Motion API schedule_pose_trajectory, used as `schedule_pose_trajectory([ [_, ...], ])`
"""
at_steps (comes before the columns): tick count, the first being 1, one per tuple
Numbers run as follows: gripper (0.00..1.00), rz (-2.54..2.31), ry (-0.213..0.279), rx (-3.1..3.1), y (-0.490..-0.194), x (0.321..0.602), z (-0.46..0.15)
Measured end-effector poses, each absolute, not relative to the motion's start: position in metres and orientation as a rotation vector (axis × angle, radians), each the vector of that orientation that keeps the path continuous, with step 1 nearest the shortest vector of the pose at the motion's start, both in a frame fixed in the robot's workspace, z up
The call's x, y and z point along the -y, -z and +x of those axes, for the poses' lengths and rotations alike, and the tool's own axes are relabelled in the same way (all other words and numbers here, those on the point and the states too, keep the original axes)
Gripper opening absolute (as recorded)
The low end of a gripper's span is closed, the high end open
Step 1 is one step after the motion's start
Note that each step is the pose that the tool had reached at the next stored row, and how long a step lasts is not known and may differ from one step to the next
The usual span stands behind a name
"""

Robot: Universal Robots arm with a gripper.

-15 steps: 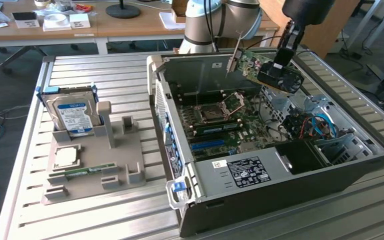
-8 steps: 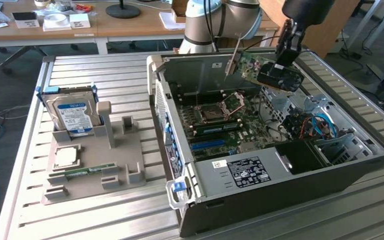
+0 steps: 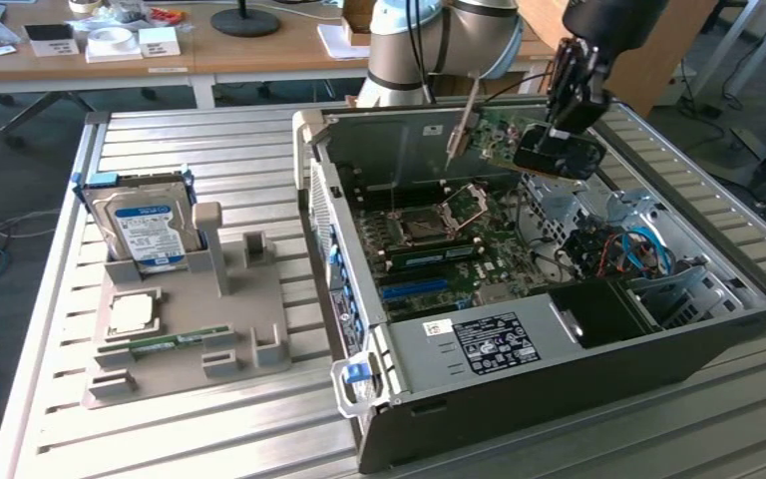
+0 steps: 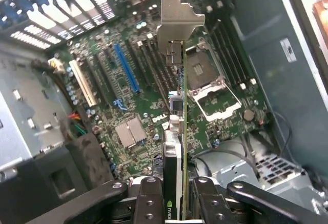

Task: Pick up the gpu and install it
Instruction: 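Insert the gpu into the slot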

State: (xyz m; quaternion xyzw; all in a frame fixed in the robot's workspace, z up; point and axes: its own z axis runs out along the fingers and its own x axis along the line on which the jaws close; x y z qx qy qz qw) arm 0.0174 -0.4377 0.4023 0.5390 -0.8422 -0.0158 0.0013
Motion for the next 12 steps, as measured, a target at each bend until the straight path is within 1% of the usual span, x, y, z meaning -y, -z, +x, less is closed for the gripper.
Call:
schedule_pose_trajectory([
  [12,0.27,1.967,0.049,2.442,-0.4019,0.4377,0.0174],
])
